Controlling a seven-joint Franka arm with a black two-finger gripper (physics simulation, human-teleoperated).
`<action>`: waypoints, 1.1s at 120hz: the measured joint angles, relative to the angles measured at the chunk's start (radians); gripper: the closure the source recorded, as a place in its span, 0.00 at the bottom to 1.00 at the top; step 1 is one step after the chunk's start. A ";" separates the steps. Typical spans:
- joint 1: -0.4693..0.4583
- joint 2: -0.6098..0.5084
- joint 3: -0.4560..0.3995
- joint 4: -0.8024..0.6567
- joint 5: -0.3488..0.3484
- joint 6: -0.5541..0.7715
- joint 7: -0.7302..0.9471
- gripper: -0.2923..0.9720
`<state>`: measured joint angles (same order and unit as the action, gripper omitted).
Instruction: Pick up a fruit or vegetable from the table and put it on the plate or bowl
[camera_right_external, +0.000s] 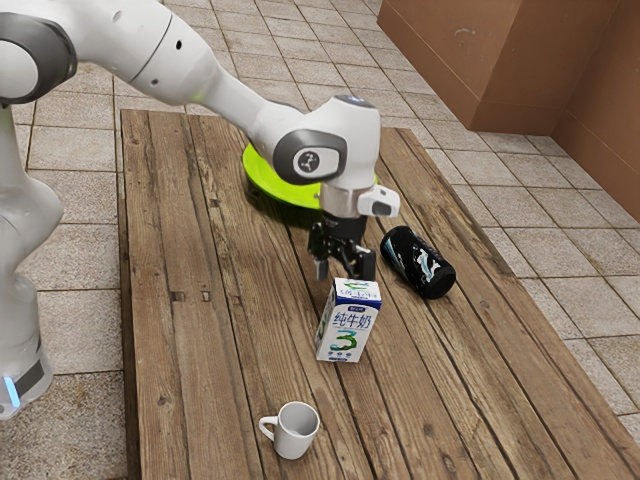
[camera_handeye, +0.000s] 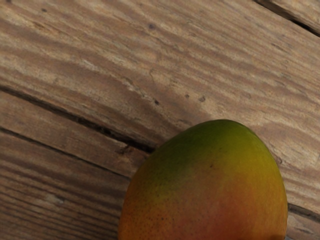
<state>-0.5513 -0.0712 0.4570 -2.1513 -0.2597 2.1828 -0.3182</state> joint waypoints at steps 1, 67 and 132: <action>0.000 0.000 0.000 0.000 0.000 0.000 0.000 0.25; 0.000 0.016 0.002 -0.001 -0.013 0.033 -0.003 0.25; -0.011 0.032 0.002 -0.009 -0.015 0.047 -0.002 0.45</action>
<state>-0.5623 -0.0396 0.4586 -2.1602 -0.2746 2.2299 -0.3202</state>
